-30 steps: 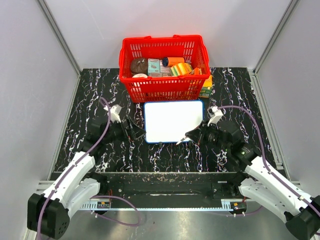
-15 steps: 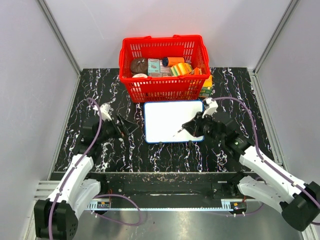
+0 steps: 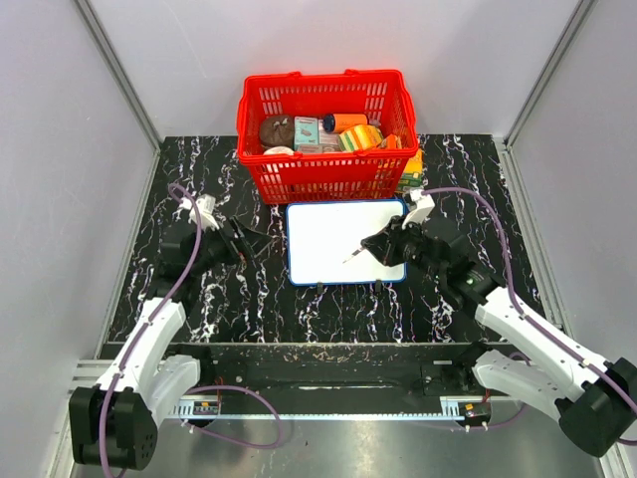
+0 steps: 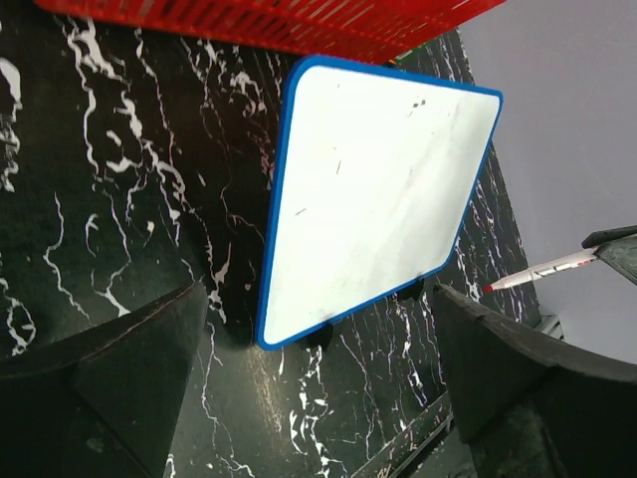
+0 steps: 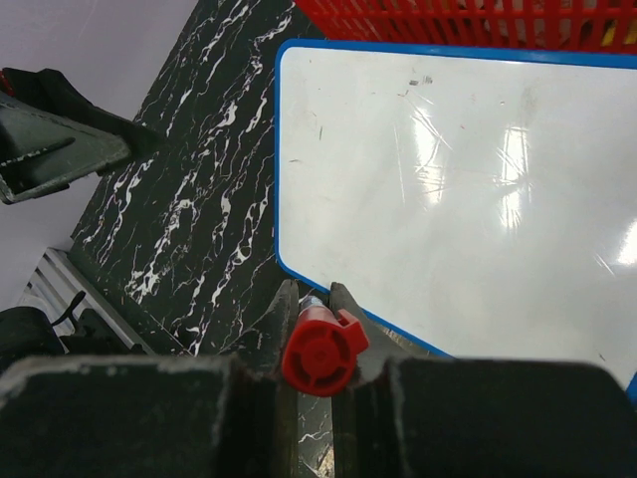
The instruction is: Write a sentence on the whiteboard
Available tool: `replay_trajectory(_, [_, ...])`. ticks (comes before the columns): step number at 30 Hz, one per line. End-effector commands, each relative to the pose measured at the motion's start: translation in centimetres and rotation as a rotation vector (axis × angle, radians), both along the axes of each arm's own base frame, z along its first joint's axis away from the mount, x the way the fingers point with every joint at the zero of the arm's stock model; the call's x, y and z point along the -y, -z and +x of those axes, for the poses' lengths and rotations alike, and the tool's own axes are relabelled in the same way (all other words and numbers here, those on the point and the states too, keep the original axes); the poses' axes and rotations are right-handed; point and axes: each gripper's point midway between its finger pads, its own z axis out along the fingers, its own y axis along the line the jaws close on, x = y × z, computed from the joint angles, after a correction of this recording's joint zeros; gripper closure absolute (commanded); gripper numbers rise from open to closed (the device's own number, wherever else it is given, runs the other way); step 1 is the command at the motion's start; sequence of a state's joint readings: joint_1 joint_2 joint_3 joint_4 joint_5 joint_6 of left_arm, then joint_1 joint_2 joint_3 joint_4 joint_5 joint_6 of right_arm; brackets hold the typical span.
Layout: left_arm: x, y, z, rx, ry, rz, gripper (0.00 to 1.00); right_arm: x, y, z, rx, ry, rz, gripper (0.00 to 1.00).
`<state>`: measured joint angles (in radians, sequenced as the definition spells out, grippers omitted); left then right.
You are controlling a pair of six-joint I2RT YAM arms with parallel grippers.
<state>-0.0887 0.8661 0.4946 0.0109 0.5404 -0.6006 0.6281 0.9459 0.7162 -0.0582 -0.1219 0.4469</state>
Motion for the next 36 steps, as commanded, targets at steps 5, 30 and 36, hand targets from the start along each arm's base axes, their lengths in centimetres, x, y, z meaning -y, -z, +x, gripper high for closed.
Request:
replay_trajectory(5, [-0.6, -4.9, 4.6, 0.176, -0.015, 0.057, 0.01, 1.8, -4.2, 0.6, 0.102, 0.095, 0.012, 1.0])
replay_trajectory(30, [5.2, 0.1, 7.9, 0.214, 0.486, -0.16, 0.2, -0.7, -4.7, 3.1, 0.132, 0.058, 0.027, 1.0])
replay_trajectory(36, [6.4, 1.4, 8.6, 0.187, 0.526, -0.167, 0.3, -0.7, -5.3, 2.9, 0.14, 0.053, 0.039, 1.0])
